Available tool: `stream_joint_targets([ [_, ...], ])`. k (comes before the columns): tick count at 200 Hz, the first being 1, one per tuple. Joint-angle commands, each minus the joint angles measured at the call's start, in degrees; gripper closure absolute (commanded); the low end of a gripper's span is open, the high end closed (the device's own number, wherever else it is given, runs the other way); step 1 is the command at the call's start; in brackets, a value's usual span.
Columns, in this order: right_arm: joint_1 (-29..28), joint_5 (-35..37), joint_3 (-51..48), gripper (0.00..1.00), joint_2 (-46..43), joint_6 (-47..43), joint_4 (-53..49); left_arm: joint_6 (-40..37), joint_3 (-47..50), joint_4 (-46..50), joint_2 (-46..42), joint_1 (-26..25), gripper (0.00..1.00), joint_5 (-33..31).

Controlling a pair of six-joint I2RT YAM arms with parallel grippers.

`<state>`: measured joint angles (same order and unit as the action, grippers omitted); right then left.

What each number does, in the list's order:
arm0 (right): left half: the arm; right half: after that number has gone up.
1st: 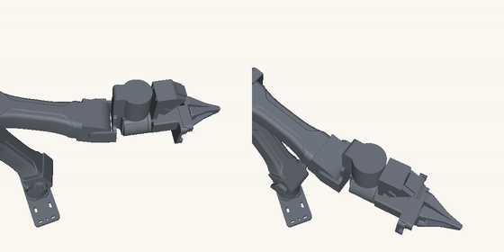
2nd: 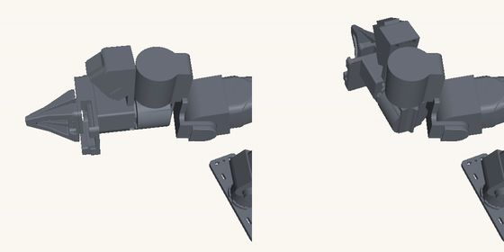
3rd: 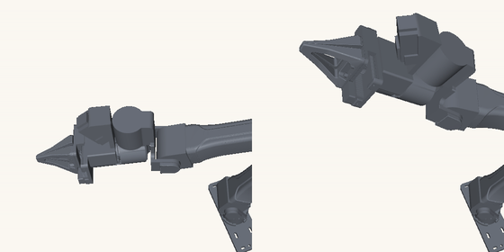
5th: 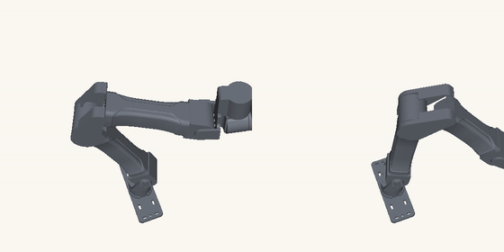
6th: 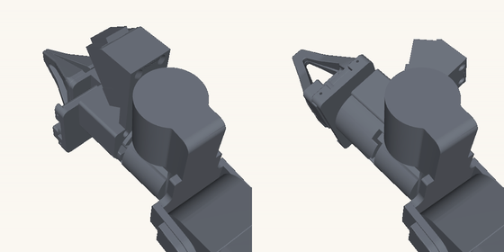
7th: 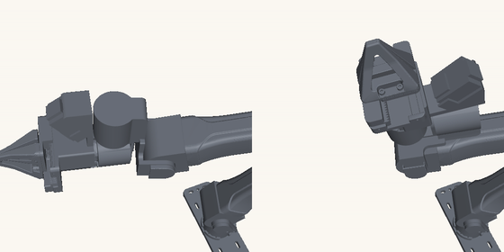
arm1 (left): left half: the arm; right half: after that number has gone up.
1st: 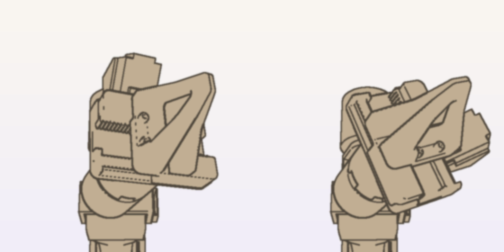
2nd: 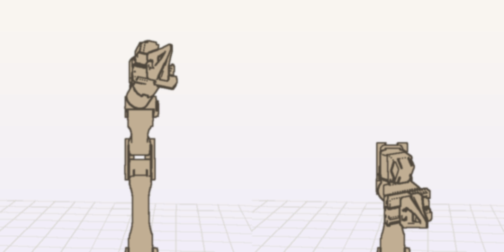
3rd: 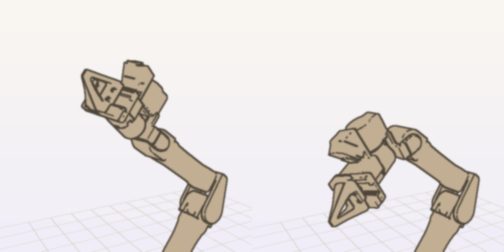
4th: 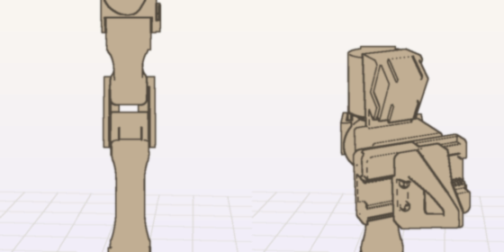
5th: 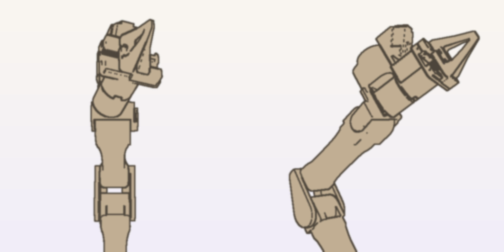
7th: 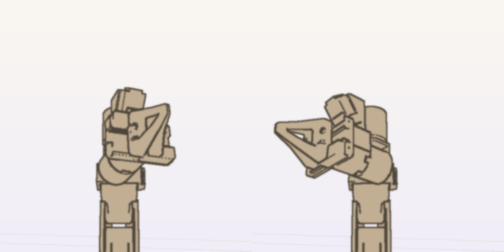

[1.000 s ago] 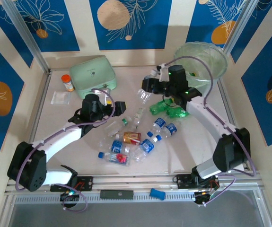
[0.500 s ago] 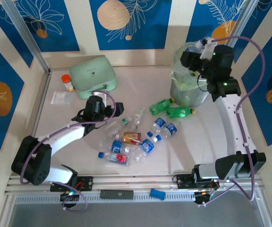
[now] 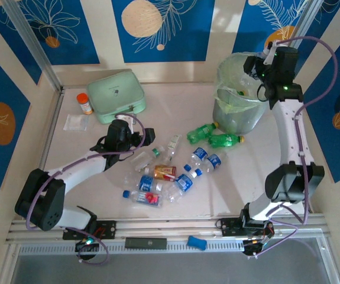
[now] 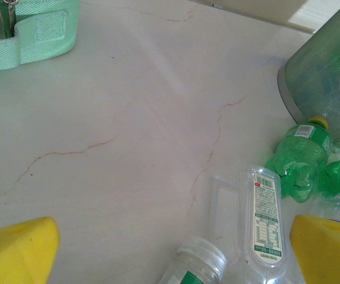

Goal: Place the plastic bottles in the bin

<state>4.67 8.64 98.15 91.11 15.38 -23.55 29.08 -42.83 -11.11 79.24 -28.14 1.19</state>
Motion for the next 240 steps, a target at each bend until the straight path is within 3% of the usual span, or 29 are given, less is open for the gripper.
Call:
stream_joint_targets([
  [1, 0.3, -0.1, 1.4, 0.43, 2.1, -0.1, -2.4, -0.4, 0.5, -0.8, -1.5, 0.2, 0.0, -0.1],
  [48, 0.3, -2.1, 4.7, 0.38, 7.9, 0.4, -7.0, -0.3, 0.8, -0.8, -1.6, 0.2, 0.0, 0.1],
  [74, 0.3, -2.0, 7.2, 0.28, 9.5, 0.4, -9.2, -0.1, 1.1, -0.7, -1.7, 0.2, 0.0, 0.0],
  [117, -0.2, -1.0, 9.4, 0.13, 7.2, -0.4, -9.8, -0.1, 1.2, -0.9, -1.8, 0.2, 0.0, 0.0],
  [148, -1.3, -0.5, 8.9, 0.11, 2.5, -1.5, -9.5, 0.4, 1.3, -1.9, -1.3, 0.2, 0.0, 0.5],
  [193, -4.8, -1.0, 1.7, 0.09, -6.7, -0.7, -8.6, 1.5, 2.0, -3.1, -1.2, 0.2, 0.0, 1.4],
  [240, -9.6, -3.8, -16.7, 0.09, -19.3, 6.6, -6.7, 2.2, 3.2, -2.4, -3.2, 0.2, 0.0, -0.4],
])
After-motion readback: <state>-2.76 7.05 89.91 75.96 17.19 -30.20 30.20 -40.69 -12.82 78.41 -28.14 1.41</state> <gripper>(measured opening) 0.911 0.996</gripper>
